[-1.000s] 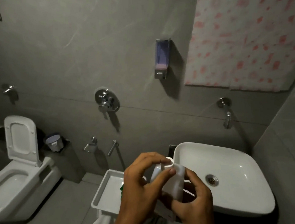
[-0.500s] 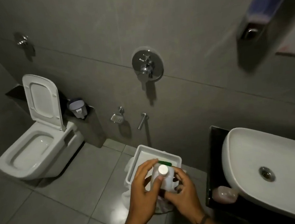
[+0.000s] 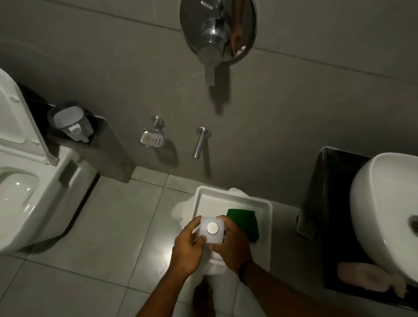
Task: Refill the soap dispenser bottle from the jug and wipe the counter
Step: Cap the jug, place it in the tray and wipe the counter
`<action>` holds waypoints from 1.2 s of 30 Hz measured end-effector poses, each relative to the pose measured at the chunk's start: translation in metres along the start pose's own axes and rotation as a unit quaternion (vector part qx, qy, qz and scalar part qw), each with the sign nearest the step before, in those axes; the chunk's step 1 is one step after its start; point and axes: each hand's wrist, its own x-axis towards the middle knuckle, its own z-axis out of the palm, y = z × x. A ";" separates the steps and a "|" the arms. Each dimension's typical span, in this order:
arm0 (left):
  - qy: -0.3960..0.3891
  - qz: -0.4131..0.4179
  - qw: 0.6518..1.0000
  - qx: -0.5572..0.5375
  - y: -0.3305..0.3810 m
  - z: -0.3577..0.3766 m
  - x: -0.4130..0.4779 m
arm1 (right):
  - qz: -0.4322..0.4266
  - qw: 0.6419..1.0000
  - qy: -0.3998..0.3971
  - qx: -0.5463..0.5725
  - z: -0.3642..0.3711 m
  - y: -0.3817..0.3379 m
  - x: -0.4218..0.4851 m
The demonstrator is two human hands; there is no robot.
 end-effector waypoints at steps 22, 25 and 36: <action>0.033 0.010 0.999 0.021 -0.016 0.010 0.009 | 0.094 0.995 -0.011 0.026 0.036 0.046 0.028; 0.106 0.063 0.986 0.112 -0.032 0.021 -0.014 | 0.111 0.993 -0.003 -0.034 0.020 0.060 0.020; -0.107 0.214 0.843 0.481 -0.091 0.098 -0.009 | -0.032 0.909 0.001 -0.415 -0.029 0.107 0.062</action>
